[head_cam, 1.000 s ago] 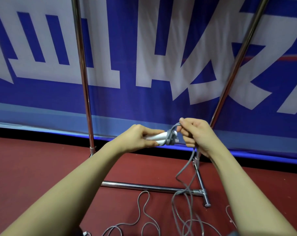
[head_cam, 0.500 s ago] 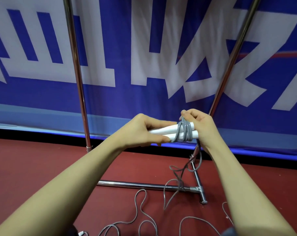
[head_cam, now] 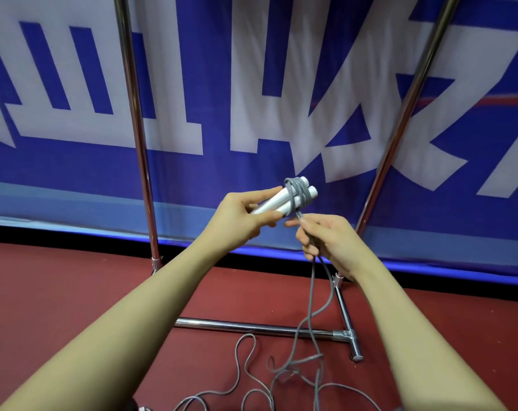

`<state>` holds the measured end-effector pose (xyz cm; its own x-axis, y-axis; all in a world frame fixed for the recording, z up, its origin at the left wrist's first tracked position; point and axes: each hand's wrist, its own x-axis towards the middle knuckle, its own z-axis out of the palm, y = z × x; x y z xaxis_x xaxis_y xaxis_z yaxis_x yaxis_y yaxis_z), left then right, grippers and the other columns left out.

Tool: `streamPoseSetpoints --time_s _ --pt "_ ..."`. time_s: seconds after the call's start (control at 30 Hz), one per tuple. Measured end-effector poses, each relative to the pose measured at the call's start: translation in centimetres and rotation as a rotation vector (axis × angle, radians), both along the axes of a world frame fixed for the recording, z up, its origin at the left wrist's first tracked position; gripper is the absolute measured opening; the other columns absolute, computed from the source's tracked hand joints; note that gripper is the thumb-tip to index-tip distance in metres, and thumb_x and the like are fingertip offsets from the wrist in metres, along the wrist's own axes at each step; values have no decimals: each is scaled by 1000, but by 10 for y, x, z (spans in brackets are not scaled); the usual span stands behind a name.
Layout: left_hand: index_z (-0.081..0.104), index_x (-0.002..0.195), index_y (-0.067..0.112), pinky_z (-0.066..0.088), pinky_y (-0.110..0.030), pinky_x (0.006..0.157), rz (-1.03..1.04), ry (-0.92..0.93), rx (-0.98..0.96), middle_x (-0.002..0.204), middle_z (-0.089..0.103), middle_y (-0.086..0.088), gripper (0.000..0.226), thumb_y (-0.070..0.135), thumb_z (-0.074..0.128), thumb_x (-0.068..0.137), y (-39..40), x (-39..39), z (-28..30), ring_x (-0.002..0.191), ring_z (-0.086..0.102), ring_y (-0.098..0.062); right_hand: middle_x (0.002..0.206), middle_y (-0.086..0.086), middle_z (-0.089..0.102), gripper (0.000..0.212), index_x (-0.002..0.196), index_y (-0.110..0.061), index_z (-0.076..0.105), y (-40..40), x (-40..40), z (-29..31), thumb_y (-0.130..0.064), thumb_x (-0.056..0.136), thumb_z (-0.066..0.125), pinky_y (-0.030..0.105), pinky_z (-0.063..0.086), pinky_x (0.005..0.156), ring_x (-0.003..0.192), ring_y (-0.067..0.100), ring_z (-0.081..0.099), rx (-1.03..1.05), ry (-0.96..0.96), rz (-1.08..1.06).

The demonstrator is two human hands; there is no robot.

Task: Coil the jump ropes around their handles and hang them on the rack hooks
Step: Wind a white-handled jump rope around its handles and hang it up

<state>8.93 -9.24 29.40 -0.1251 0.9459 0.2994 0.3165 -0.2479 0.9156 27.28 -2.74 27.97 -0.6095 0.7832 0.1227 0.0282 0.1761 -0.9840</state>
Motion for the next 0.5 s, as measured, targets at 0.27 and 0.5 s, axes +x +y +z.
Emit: streamPoseSetpoints --time_s 0.27,0.5 --pt "58 121 52 42 -27 58 103 240 -24 78 70 -2 43 24 67 89 6 -13 -23 62 48 -7 58 6 59 6 86 1 63 -8 -3 0 -4 84 65 39 56 73 54 19 61 -27 -45 130" --pt "60 118 51 50 -43 74 36 430 -114 91 73 -2 42 25 68 86 10 -25 -31 72 49 -12 61 1 48 10 88 -1 59 -12 -4 5 -10 86 63 26 48 44 39 11 42 -176 60 188"
